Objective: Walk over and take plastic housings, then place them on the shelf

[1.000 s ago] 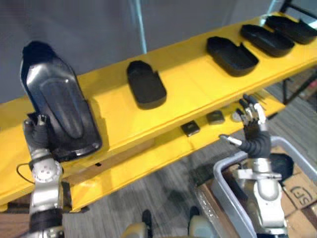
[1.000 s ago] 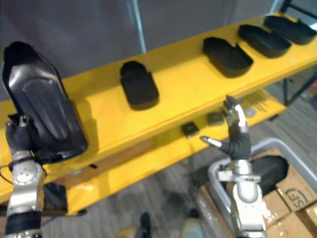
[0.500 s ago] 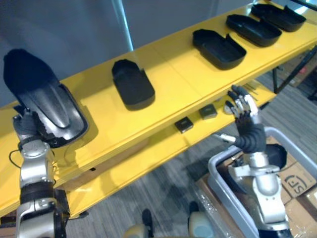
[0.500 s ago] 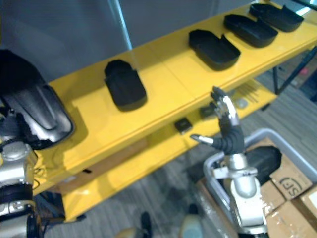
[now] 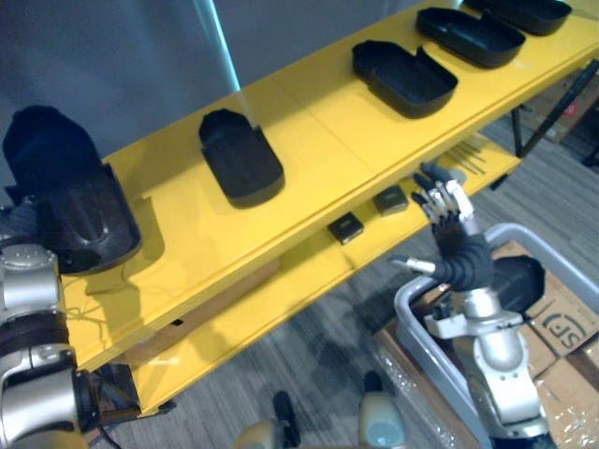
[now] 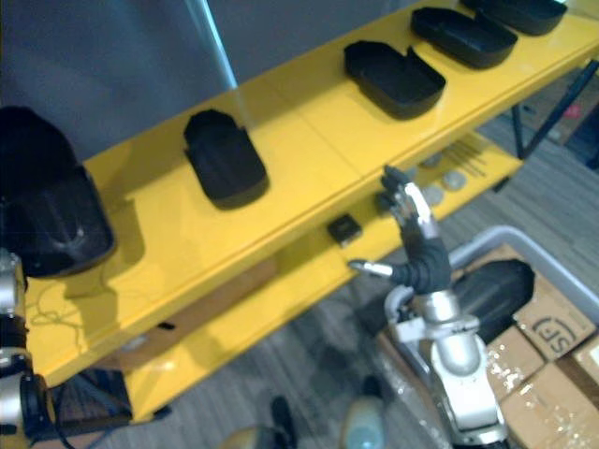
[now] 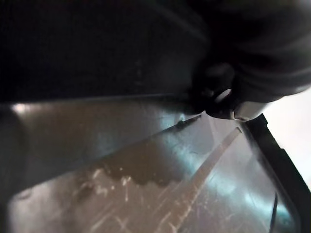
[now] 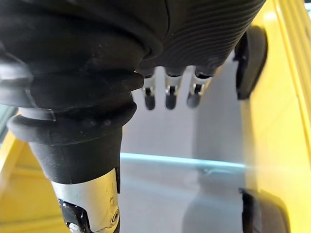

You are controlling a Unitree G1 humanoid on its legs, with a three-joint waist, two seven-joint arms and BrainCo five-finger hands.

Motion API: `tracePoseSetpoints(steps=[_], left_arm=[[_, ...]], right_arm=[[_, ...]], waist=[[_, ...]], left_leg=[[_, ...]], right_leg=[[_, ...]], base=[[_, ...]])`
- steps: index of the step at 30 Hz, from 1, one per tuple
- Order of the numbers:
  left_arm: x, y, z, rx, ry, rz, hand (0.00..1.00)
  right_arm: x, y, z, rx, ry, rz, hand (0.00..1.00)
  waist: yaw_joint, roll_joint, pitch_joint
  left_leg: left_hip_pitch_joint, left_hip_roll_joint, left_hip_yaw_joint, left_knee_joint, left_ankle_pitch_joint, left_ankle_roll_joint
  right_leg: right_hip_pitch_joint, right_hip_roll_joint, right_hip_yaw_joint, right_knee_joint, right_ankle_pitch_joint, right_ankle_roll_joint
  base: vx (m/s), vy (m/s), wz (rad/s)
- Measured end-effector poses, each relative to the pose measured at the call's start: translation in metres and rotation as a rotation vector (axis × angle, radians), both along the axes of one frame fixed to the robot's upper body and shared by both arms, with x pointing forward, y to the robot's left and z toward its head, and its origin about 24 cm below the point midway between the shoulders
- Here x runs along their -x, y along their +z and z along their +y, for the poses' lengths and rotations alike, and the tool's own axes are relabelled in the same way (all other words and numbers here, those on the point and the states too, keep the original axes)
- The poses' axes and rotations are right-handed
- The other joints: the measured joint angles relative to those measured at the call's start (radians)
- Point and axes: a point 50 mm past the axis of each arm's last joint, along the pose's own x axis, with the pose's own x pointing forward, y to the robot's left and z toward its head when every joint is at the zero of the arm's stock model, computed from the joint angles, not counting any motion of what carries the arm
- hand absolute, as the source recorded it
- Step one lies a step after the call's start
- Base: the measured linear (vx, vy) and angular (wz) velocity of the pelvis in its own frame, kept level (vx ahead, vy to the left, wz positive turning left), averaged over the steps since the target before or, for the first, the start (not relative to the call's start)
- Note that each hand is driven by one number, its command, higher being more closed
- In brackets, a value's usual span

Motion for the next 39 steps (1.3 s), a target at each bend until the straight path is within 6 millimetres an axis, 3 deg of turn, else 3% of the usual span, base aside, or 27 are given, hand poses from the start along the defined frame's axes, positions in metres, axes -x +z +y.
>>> tracePoseSetpoints(steps=[9,16,31,32,39], left_arm=[[0.002,-0.009,0.003,0.037,-0.037,0.121,1.00],[0.010,-0.031,0.007,0.079,0.015,0.197,1.00],[0.014,-0.037,0.007,0.124,0.145,0.090,1.00],[0.014,-0.036,0.008,0.118,0.148,0.084,0.00],[0.013,-0.028,0.007,0.076,0.181,0.046,0.00]], right_arm=[[-0.001,-0.001,-0.001,0.017,0.004,0.025,0.00],[-0.002,-0.001,-0.002,0.020,-0.004,0.033,0.00],[-0.002,0.015,-0.005,0.034,-0.014,-0.034,0.00],[-0.002,0.016,-0.006,0.035,-0.018,-0.039,0.00],[-0.002,0.021,-0.010,0.021,-0.027,-0.057,0.00]], waist=[[-0.007,0.015,0.008],[-0.015,0.014,0.009],[-0.022,-0.016,0.076],[-0.023,-0.016,0.083],[-0.025,-0.022,0.120]], left_leg=[[0.000,0.002,0.026,0.001,0.000,-0.001],[-0.013,0.002,0.025,0.003,0.000,-0.001],[-0.037,0.009,0.023,0.021,-0.004,-0.002],[-0.048,0.010,0.022,0.032,-0.009,-0.001],[-0.072,0.023,0.026,0.083,-0.035,-0.003]], right_leg=[[-0.029,0.004,0.024,0.014,0.000,0.000],[-0.034,0.004,0.024,0.014,0.000,0.000],[-0.056,0.010,0.024,0.015,0.002,0.003],[-0.061,0.011,0.024,0.016,0.002,0.003],[-0.074,0.018,0.031,0.029,0.001,0.001]], base=[[0.01,-0.008,-0.08],[0.00,-0.001,0.00],[0.00,-0.001,0.00],[0.00,0.000,0.00],[0.00,-0.002,-0.03]])
